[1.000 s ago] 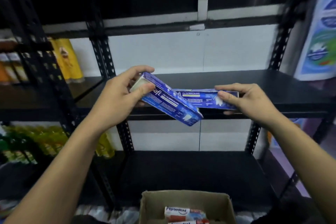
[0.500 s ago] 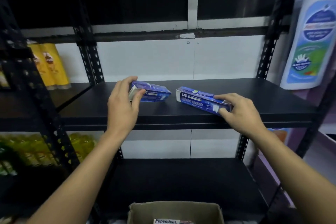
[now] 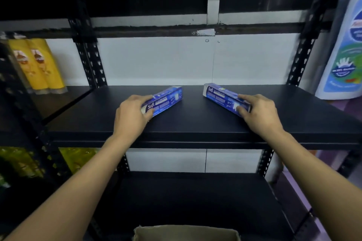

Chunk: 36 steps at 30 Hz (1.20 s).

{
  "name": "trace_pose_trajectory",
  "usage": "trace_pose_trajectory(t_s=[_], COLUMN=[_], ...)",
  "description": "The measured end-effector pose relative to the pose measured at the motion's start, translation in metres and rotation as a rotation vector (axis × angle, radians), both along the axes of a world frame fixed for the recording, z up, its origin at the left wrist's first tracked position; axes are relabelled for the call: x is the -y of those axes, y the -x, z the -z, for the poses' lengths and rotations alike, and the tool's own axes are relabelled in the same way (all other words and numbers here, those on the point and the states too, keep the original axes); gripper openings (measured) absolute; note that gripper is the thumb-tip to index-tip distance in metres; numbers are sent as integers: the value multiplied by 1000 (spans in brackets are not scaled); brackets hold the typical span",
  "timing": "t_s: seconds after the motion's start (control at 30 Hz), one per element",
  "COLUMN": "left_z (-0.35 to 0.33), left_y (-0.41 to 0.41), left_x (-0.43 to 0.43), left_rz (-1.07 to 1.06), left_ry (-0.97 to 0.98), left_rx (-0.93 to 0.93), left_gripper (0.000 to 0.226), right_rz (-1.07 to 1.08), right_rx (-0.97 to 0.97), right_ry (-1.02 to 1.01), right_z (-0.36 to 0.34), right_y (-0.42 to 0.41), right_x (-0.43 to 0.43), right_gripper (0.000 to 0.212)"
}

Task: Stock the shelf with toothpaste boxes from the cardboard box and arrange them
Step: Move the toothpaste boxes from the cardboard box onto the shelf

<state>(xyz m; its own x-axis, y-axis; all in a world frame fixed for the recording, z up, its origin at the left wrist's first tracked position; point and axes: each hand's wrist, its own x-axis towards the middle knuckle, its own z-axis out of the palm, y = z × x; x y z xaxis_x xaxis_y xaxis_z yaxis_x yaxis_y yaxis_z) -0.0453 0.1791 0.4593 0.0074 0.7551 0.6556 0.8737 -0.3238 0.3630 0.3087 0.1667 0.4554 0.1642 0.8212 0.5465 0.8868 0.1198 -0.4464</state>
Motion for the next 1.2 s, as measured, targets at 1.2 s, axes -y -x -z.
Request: trace_pose_trajectory(t_s=[1.2], left_z=[-12], left_y=[-8], left_x=[-68], left_rz=[-147], left_ry=[120], left_rx=[-120], left_gripper=[69], right_rz=[157], right_rx=[199], right_ry=[49], right_z=[-12], right_y=[16], right_x=[-40], right_gripper=[57])
